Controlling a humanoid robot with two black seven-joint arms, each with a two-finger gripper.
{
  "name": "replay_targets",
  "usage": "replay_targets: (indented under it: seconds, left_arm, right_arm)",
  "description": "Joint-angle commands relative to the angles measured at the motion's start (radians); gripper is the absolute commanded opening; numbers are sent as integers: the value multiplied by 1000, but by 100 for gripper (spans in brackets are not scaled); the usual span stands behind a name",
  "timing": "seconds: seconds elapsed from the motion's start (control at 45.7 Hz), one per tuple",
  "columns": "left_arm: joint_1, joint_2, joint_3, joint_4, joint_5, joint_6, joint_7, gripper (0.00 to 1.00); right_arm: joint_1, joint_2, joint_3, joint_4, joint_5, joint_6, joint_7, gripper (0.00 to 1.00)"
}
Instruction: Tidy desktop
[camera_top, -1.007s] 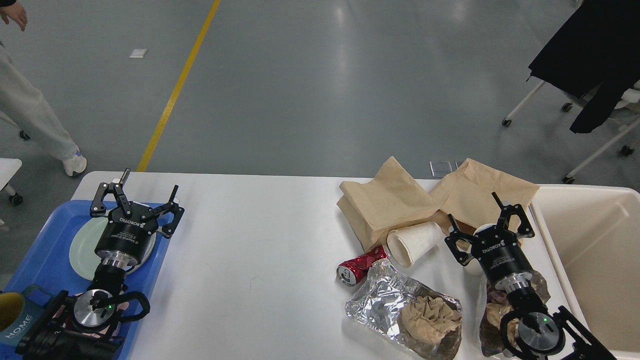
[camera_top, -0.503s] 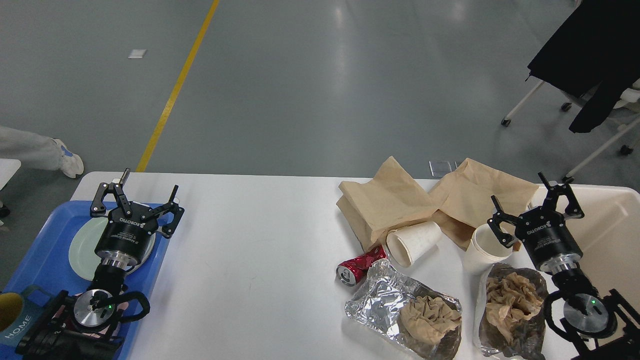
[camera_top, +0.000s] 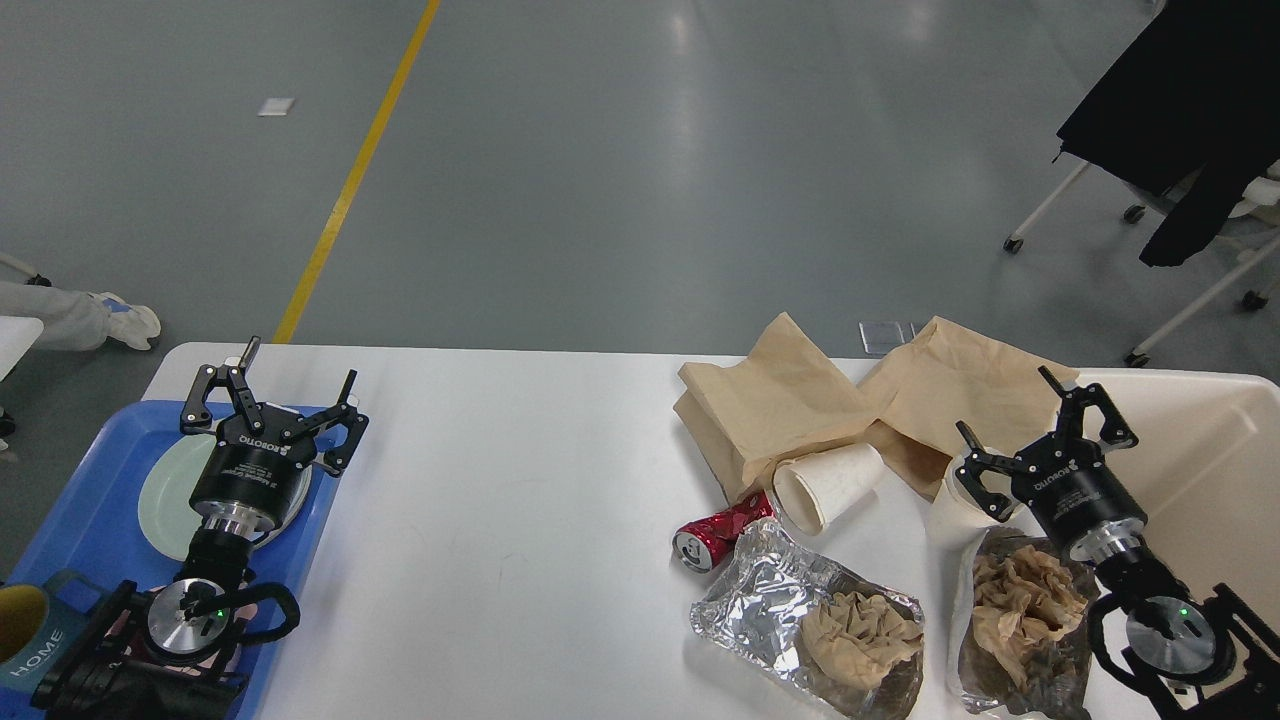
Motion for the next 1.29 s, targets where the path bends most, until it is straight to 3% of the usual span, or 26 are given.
replay_targets:
  seconds: [0.0,0.547,1.269]
  left_arm:
    - [0,0,0,0,0,0,0,97]
    - [0,0,0,0,0,0,0,97]
    - [0,1,0,0,0,2,-2,97]
  right_arm:
    - [2,1,-20,2,0,2,1,100]
    - [14,-4,-23,10,-1,4,0,100]
    - [91,-33,-18,-22,-1,-148,14,100]
